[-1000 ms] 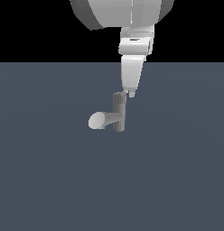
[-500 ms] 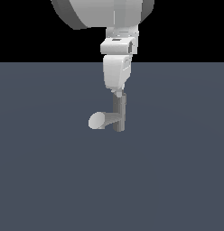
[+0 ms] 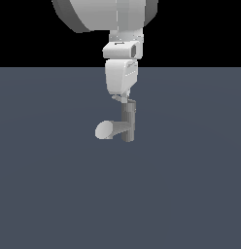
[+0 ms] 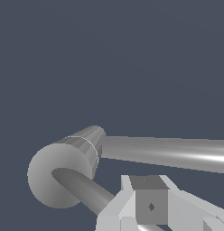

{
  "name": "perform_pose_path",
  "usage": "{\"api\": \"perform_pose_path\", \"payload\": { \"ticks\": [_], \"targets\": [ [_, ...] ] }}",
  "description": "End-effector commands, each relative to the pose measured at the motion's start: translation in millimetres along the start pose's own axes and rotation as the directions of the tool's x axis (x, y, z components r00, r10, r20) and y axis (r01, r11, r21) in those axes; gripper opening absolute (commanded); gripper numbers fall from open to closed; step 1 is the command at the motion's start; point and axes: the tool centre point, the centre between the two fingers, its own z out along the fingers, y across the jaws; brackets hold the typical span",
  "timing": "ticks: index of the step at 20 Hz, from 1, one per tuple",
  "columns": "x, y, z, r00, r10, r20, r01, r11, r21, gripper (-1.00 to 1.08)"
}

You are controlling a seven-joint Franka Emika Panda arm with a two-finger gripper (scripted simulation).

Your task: Turn on the faucet by rotating a designated handle.

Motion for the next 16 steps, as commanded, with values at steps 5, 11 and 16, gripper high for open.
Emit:
{"api": "perform_pose_path", "payload": {
  "ticks": [5, 11, 16],
  "targets": [
    [-41, -5, 8, 0.999, -0.042, 0.001, 0.042, 0.999, -0.011, -1.00],
    [-65, -13, 11, 0.998, -0.056, -0.001, 0.056, 0.998, -0.018, -1.00],
    [-80, -17, 14, 0.998, -0.066, -0.002, 0.066, 0.998, -0.023, -1.00]
  ]
}}
